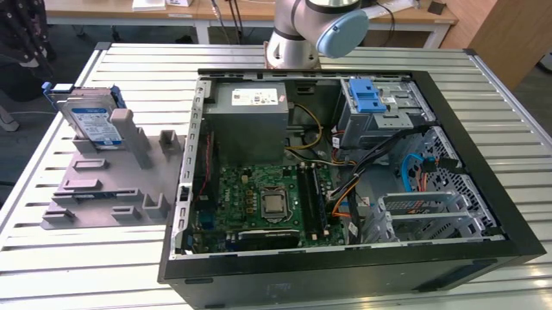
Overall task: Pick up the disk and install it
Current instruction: 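Pick up the disk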
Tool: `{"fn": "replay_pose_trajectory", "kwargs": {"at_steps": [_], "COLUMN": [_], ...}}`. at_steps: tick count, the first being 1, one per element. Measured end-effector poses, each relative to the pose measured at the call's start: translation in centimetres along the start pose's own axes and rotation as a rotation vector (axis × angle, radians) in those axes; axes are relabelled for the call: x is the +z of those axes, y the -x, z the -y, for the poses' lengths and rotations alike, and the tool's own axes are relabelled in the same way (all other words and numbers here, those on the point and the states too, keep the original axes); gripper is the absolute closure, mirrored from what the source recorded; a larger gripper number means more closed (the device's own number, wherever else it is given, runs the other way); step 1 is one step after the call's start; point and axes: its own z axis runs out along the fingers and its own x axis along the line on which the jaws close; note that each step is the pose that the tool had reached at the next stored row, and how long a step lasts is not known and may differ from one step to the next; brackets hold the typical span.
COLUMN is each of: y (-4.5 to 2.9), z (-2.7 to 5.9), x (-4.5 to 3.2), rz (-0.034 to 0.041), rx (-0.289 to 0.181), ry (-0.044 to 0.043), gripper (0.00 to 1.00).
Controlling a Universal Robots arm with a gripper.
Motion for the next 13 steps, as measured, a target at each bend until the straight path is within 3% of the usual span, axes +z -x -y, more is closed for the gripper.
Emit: {"fn": "replay_pose_trajectory", "kwargs": {"at_steps": [5, 10, 12, 13], "y": [-0.01, -0.01, 0.00, 0.01], "z": [0.01, 0.01, 0.01, -0.01], "x": [0.05, 0.37, 0.70, 0.89], "rz": [0.0008, -0.0003, -0.0003, 0.0003], "rx": [-0.005, -0.071, -0.084, -0.087], "ry": [-0.0111, -0.0119, -0.0125, -0.0128], "gripper": [0.83, 0.59, 0.59, 0.53]}}
